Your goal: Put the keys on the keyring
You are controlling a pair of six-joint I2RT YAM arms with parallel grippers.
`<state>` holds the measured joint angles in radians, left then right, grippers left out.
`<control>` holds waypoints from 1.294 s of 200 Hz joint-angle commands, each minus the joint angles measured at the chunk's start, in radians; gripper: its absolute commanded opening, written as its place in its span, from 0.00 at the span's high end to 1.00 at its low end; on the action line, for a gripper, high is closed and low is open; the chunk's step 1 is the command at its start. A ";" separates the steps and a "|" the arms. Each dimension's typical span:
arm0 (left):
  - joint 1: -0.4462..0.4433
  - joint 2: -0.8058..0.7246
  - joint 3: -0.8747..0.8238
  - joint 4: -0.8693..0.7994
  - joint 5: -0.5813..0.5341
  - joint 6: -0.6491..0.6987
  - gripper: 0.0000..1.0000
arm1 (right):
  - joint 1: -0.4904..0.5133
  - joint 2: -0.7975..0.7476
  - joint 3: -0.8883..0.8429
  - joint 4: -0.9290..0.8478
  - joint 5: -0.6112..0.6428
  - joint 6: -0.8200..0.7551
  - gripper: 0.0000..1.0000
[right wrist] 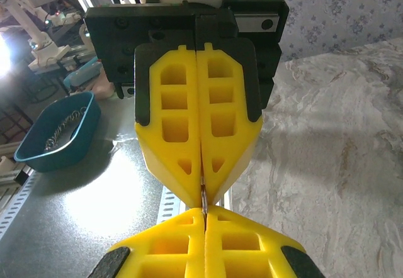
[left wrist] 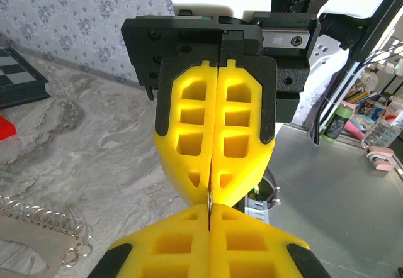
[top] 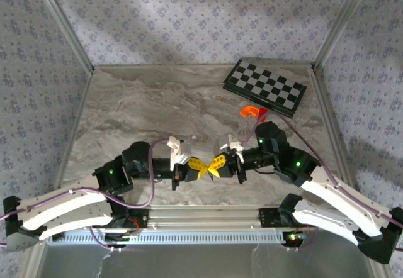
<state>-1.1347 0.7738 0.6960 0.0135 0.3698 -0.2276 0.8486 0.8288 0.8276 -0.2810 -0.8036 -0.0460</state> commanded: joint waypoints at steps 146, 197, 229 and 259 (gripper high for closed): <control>-0.004 -0.030 0.003 -0.053 -0.279 0.002 0.24 | -0.141 -0.008 -0.071 0.063 0.183 0.174 1.00; 0.061 0.013 0.013 -0.119 -0.392 -0.039 0.20 | -0.317 -0.037 -0.165 -0.047 0.421 0.351 1.00; 0.105 0.074 0.032 -0.161 -0.412 -0.058 0.20 | -0.470 -0.010 -0.260 -0.121 0.467 0.470 1.00; 0.108 0.140 0.040 -0.165 -0.411 -0.053 0.20 | -0.499 -0.003 -0.331 -0.126 0.520 0.532 1.00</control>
<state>-1.0294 0.8783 0.6971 -0.1310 -0.0238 -0.2714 0.3634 0.8219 0.5415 -0.3523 -0.3466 0.3855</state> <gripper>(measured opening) 0.798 0.062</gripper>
